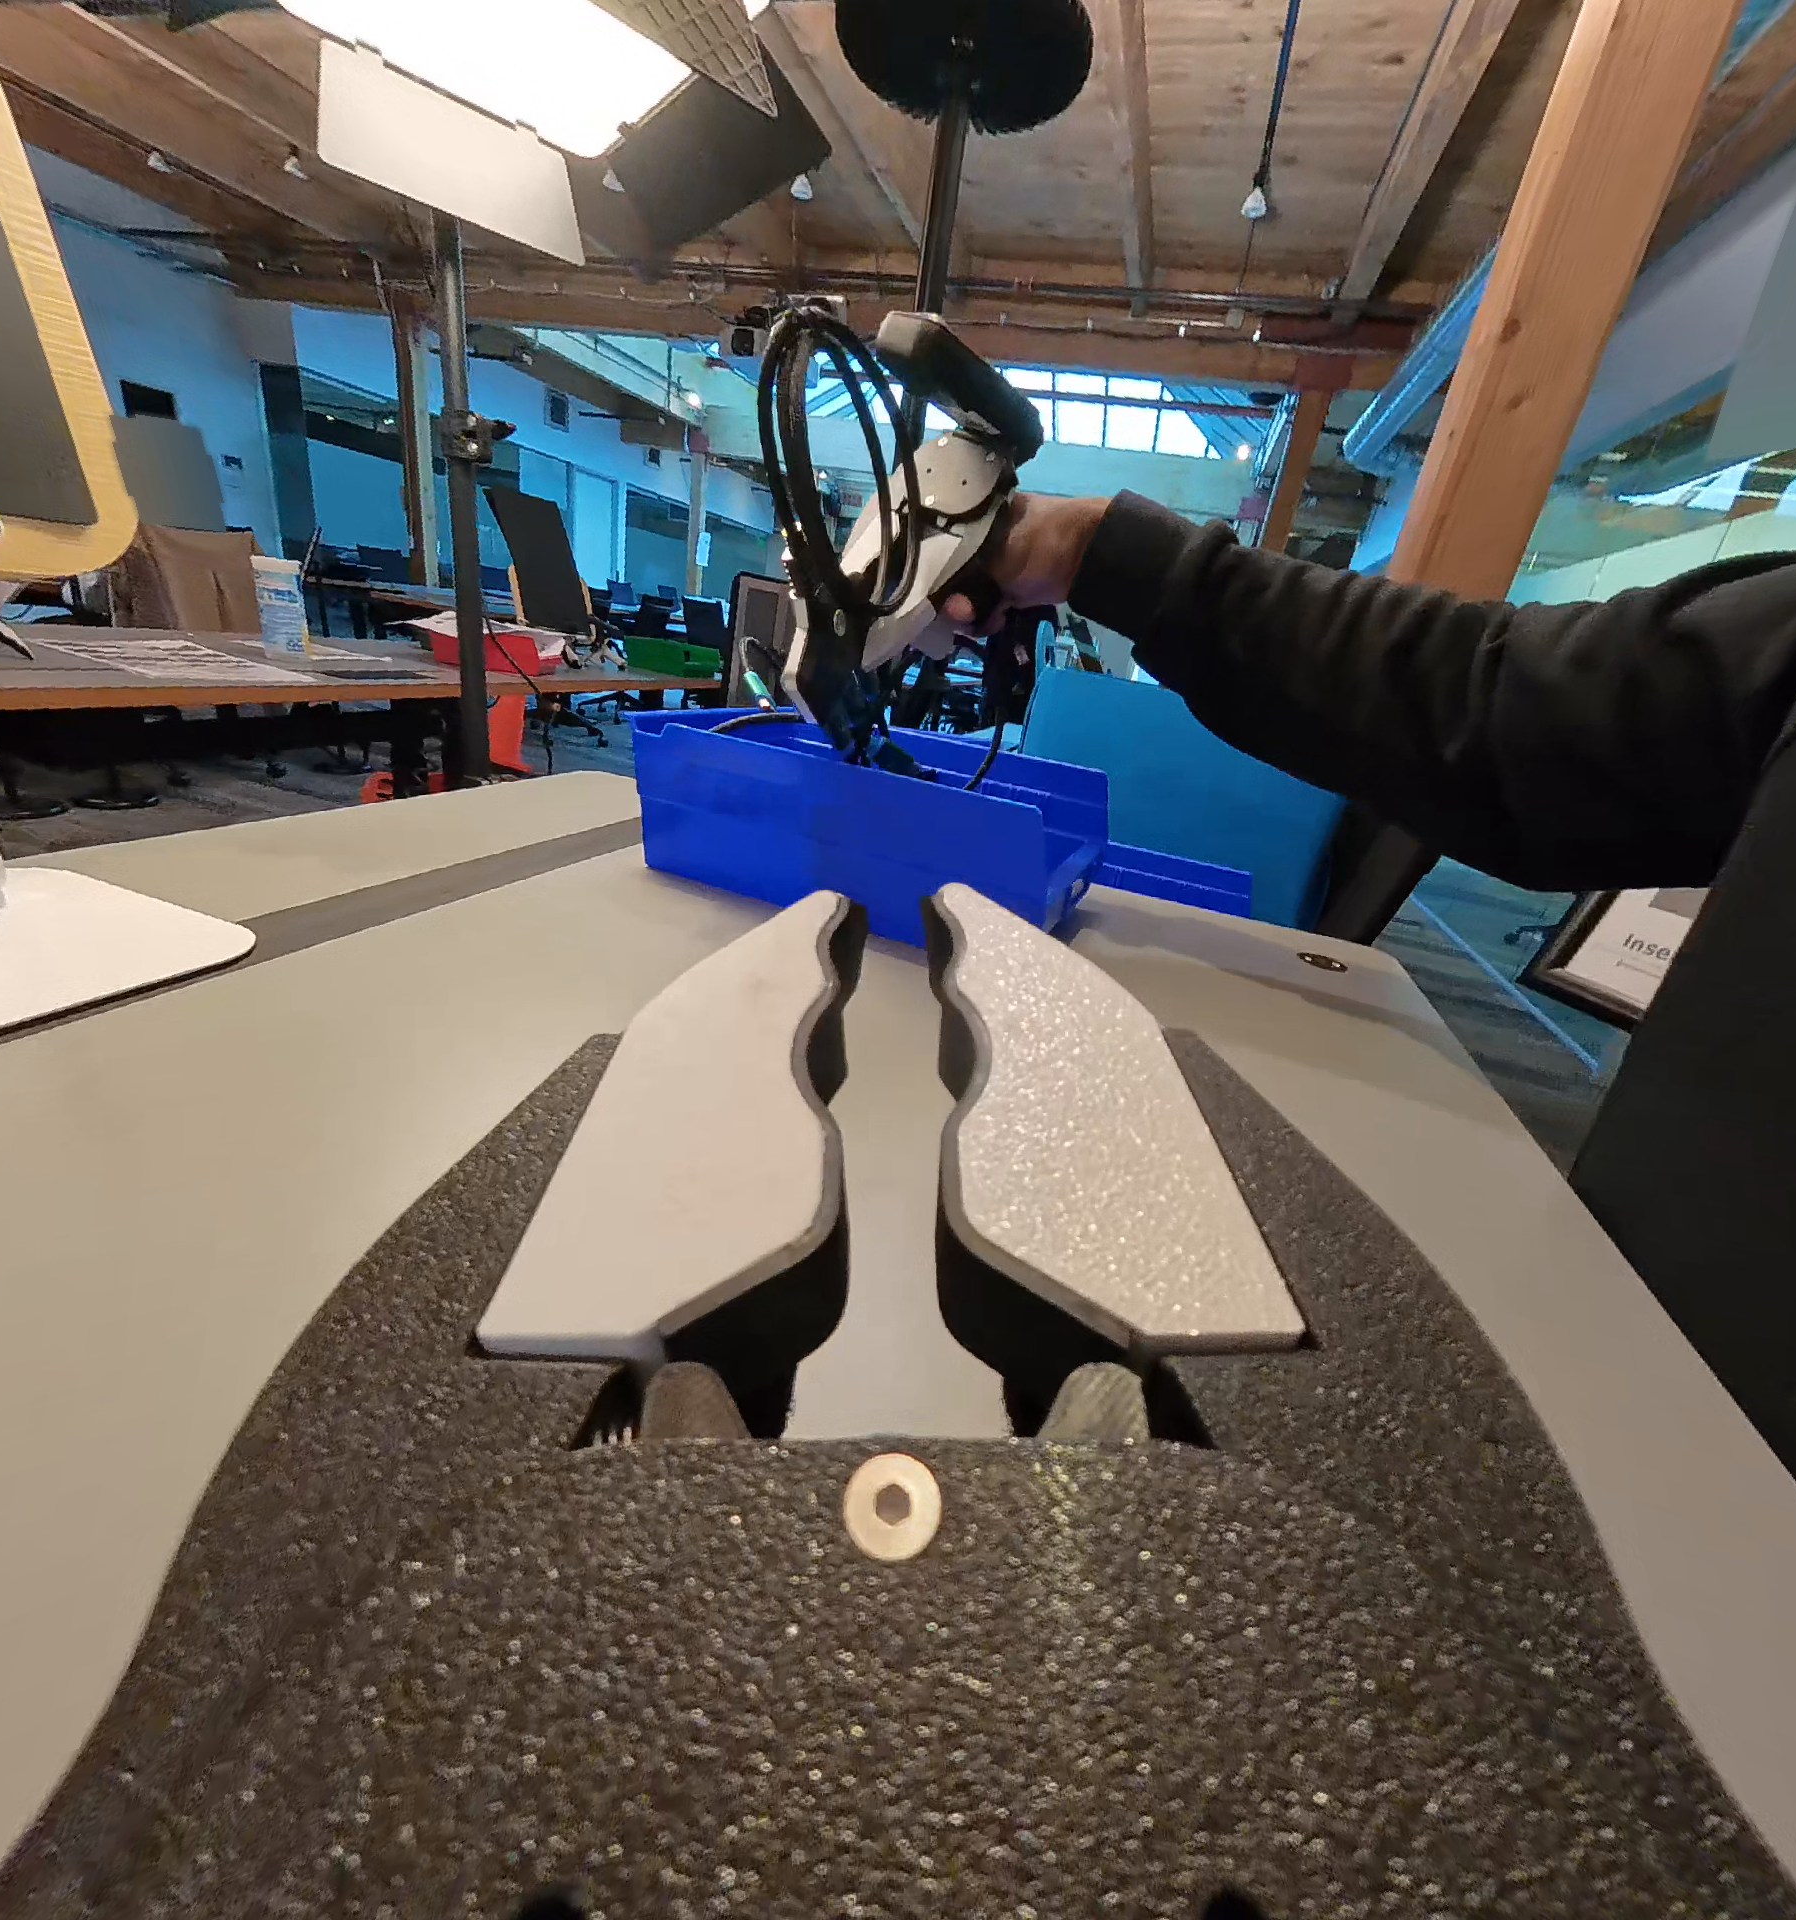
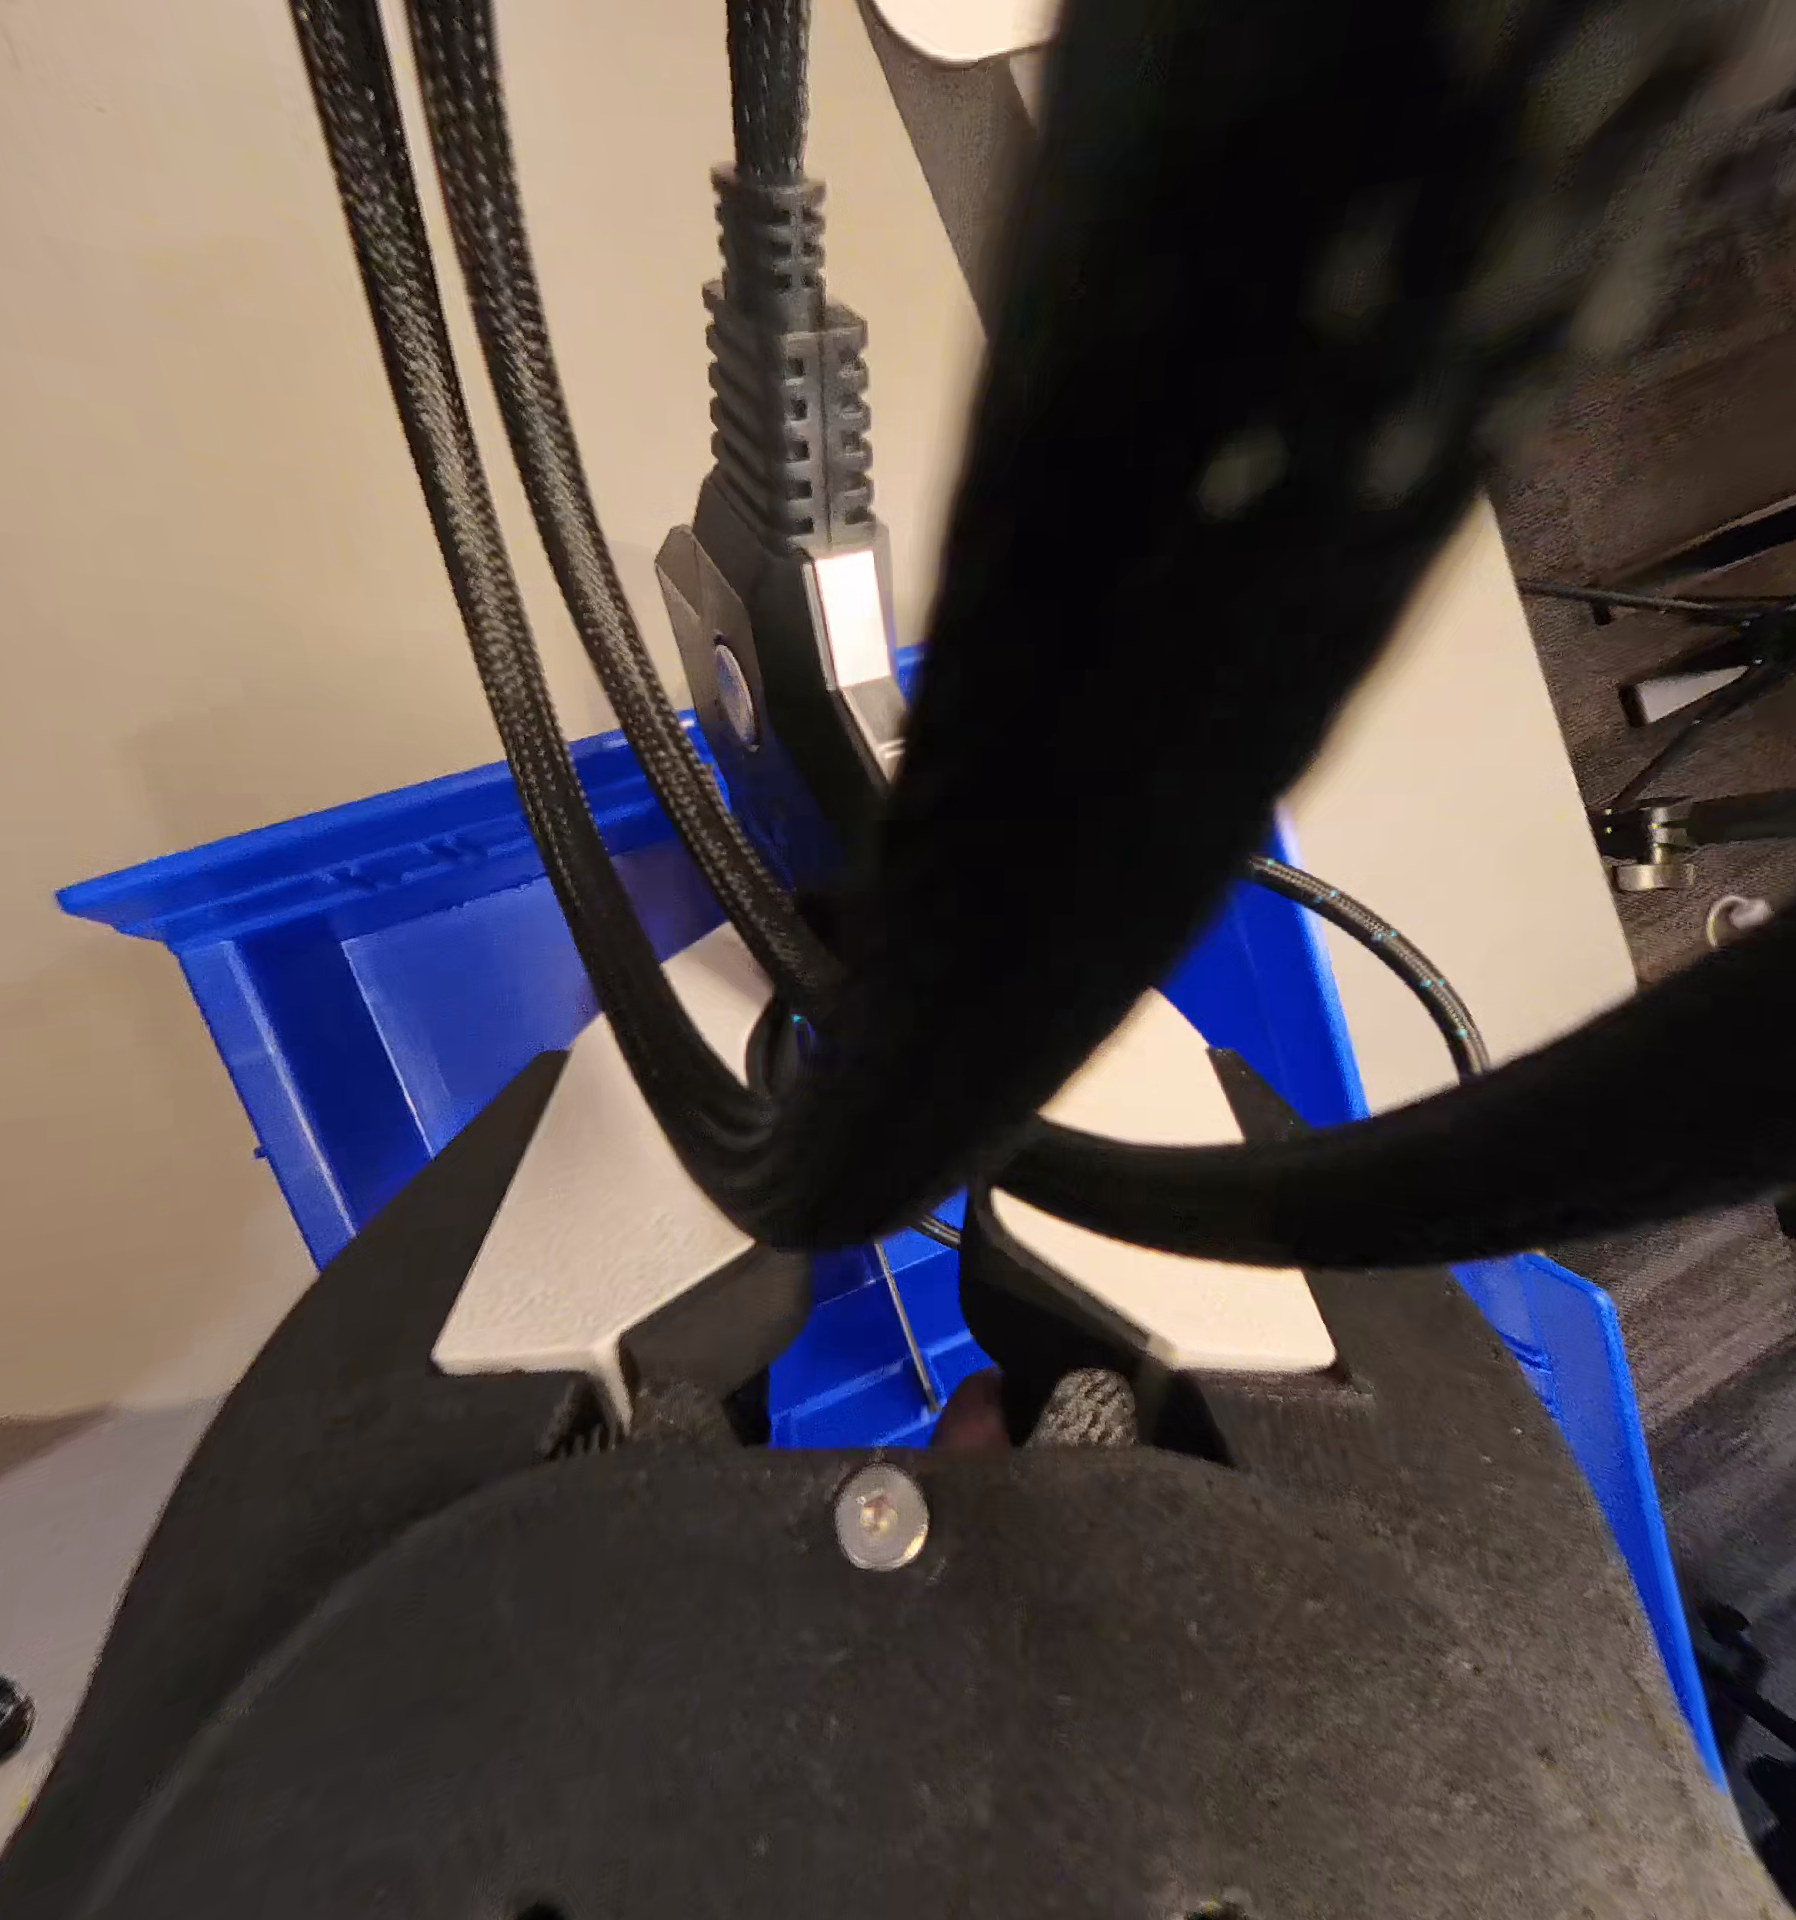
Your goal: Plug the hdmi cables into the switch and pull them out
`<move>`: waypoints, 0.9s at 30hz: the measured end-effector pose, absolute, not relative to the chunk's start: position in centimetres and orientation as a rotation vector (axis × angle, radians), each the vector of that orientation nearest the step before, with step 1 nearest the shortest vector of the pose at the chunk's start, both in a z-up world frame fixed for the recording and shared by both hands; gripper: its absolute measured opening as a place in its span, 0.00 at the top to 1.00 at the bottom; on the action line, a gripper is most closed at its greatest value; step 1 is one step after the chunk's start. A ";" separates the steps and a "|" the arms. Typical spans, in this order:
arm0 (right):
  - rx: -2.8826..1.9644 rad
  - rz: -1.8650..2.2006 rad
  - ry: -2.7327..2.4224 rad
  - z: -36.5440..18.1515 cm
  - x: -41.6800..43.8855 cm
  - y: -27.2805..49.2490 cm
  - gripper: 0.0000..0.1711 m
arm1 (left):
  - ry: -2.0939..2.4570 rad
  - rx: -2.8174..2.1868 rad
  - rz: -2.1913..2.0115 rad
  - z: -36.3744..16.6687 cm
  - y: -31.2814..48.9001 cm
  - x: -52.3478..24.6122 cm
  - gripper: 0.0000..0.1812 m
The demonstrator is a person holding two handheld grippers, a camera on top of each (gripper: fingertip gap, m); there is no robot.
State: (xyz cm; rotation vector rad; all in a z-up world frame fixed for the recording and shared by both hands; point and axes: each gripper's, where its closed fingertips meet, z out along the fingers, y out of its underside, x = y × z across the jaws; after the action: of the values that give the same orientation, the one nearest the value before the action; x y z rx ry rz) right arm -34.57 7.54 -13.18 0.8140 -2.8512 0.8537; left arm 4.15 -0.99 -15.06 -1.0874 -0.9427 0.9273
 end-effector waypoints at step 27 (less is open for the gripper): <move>0.705 0.928 -2.519 -5.0 -35.4 9.0 0.83 | -1.077 -1.275 0.913 -17.5 0.8 1.7 0.95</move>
State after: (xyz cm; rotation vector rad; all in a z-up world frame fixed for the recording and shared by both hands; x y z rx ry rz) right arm -35.44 8.96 -4.99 0.7055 -2.5188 0.9282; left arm 1.74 0.82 -17.47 -1.2752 -1.0766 0.9132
